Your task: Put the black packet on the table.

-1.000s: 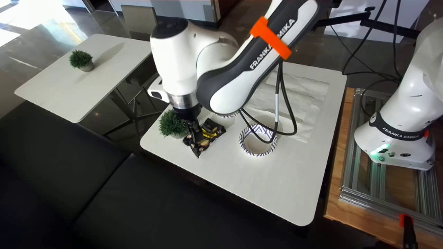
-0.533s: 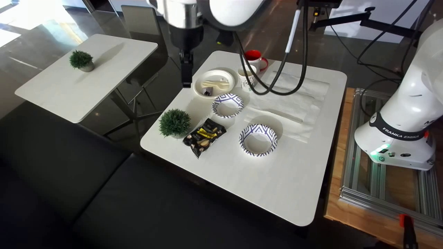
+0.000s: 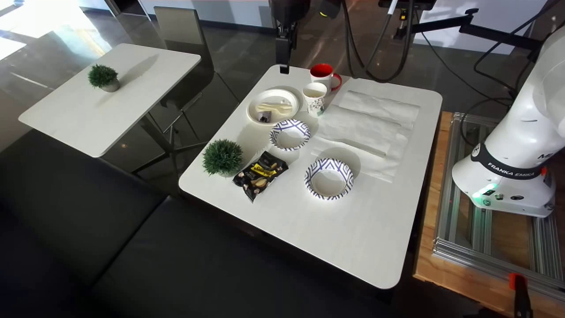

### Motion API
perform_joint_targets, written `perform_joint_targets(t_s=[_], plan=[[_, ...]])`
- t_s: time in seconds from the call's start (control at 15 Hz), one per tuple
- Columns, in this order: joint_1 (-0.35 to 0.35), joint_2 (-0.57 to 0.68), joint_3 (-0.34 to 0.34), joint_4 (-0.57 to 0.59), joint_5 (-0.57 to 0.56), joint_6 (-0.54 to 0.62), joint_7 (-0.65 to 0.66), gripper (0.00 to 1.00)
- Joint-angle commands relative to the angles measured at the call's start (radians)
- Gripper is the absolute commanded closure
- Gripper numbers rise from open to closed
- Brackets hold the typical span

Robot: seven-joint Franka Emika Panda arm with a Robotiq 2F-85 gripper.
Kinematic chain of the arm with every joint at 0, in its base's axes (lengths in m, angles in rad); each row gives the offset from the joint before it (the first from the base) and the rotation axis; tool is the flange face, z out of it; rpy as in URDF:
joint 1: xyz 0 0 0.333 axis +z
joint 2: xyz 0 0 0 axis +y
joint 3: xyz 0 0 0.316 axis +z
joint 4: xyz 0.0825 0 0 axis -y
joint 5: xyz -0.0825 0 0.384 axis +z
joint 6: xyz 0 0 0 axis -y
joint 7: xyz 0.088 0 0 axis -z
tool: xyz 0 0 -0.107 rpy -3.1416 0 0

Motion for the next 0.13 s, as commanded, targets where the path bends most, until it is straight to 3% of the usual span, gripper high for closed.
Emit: perform_joint_targets(t_s=[0.0,0.07], plan=[[0.005,0.001,-0.001,0.003,-0.001,-0.002,0.001,0.0],[0.007,0.003,0.002,0.004,-0.001,-0.002,0.001,0.0]])
